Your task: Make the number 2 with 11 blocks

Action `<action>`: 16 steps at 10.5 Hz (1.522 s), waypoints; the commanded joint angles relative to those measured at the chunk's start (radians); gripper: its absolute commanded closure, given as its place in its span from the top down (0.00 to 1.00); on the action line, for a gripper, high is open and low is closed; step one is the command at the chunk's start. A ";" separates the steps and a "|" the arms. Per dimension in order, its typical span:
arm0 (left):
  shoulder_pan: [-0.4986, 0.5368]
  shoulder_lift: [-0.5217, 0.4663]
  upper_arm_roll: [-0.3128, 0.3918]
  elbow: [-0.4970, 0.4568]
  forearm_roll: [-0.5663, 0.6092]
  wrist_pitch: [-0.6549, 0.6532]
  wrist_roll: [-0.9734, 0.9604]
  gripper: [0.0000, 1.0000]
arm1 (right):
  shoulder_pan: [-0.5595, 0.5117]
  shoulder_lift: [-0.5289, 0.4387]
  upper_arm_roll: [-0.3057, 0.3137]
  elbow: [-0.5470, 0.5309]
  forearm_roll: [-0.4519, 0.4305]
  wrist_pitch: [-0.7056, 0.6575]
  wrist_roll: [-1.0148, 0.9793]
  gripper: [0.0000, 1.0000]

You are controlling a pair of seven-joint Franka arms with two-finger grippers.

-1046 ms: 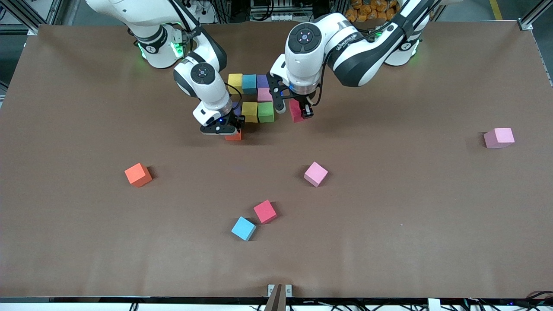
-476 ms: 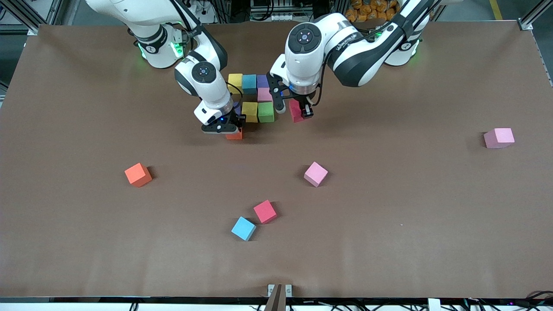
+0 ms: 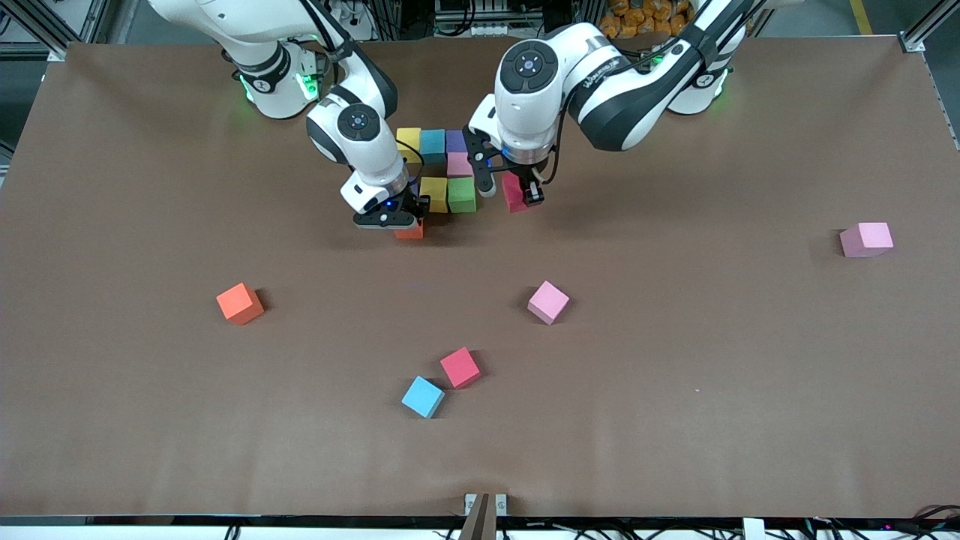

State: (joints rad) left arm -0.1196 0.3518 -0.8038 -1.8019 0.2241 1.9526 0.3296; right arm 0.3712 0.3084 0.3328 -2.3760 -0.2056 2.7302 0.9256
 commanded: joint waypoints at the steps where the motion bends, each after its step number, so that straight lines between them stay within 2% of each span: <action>1: 0.006 -0.005 -0.008 0.004 -0.022 -0.017 0.006 0.00 | 0.015 -0.005 -0.001 -0.026 -0.034 -0.010 0.010 0.00; 16: 0.008 0.001 -0.008 0.004 -0.022 -0.017 0.011 0.00 | -0.020 -0.002 -0.001 -0.016 -0.097 -0.050 -0.005 0.00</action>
State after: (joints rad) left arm -0.1196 0.3565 -0.8039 -1.8019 0.2241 1.9526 0.3296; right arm 0.3704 0.3054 0.3329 -2.3740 -0.2725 2.7098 0.9204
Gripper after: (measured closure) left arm 0.458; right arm 0.471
